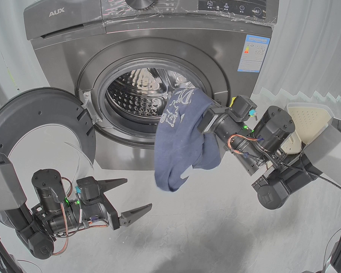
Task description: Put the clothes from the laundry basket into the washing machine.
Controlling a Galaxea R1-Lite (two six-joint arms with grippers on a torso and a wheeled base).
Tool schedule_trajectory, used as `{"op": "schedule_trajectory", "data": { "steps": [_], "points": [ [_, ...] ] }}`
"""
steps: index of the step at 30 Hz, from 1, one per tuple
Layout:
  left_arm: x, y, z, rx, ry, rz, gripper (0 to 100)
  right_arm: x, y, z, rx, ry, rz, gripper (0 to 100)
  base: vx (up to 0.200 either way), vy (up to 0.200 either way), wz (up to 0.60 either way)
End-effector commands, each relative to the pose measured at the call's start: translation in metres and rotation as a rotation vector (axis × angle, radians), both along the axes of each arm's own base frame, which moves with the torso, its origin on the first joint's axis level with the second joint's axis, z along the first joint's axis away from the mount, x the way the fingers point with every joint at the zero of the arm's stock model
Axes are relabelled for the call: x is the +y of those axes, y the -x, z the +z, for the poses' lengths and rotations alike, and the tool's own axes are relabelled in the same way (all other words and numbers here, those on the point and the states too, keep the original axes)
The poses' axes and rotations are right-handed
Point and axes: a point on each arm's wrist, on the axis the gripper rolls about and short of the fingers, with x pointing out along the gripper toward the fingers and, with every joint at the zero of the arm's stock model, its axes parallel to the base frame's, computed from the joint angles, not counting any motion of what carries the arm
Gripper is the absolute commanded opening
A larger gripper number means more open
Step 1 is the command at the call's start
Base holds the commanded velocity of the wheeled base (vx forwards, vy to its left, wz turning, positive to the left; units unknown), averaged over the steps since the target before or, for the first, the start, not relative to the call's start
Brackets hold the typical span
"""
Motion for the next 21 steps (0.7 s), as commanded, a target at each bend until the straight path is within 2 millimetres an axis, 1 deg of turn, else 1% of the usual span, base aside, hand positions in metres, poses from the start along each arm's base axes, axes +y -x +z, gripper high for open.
{"op": "schedule_trajectory", "data": {
  "steps": [1, 4, 5, 7, 8, 10, 13, 14, 16, 21],
  "points": [
    [0.004, 0.007, -0.009, 0.041, -0.027, -0.015, 100, 0.004, -0.007, -0.012, 0.02, 0.014, -0.004, 0, 0.0, 0.0, 0.0],
    [0.006, 0.014, -0.014, 0.053, -0.057, -0.043, 100, 0.005, -0.008, -0.007, 0.006, 0.003, -0.001, 0, 0.0, 0.0, 0.0],
    [0.005, 0.014, -0.014, 0.043, -0.063, -0.046, 100, 0.007, -0.007, -0.008, 0.006, 0.0, 0.007, 0, 0.0, 0.0, 0.0],
    [0.002, 0.008, -0.011, 0.019, -0.056, -0.043, 100, 0.01, -0.005, -0.015, 0.019, 0.011, 0.017, 0, 0.0, 0.0, 0.0],
    [0.0, 0.003, -0.009, 0.002, -0.047, -0.042, 100, 0.016, -0.001, -0.021, 0.03, 0.024, 0.034, 0, 0.0, 0.0, 0.0],
    [-0.004, -0.004, -0.004, -0.025, -0.027, -0.039, 100, 0.032, 0.012, -0.025, 0.039, 0.033, 0.083, 0, 0.0, 0.0, 0.0],
    [-0.005, -0.008, -0.002, -0.037, -0.018, -0.03, 100, 0.045, 0.021, -0.03, 0.048, 0.046, 0.121, 0, 0.0, 0.0, 0.0],
    [-0.005, -0.008, -0.002, -0.037, -0.018, -0.03, 100, 0.045, 0.021, -0.03, 0.048, 0.046, 0.121, 0, 0.0, 0.0, 0.0],
    [-0.008, -0.014, 0.002, -0.058, -0.006, -0.022, 100, 0.059, 0.03, -0.04, 0.061, 0.069, 0.158, 0, 0.0, 0.0, 0.0],
    [-0.011, -0.021, 0.005, -0.062, 0.019, 0.006, 100, 0.074, 0.042, -0.047, 0.071, 0.081, 0.204, 0, 0.0, 0.0, 0.0]
  ]
}}
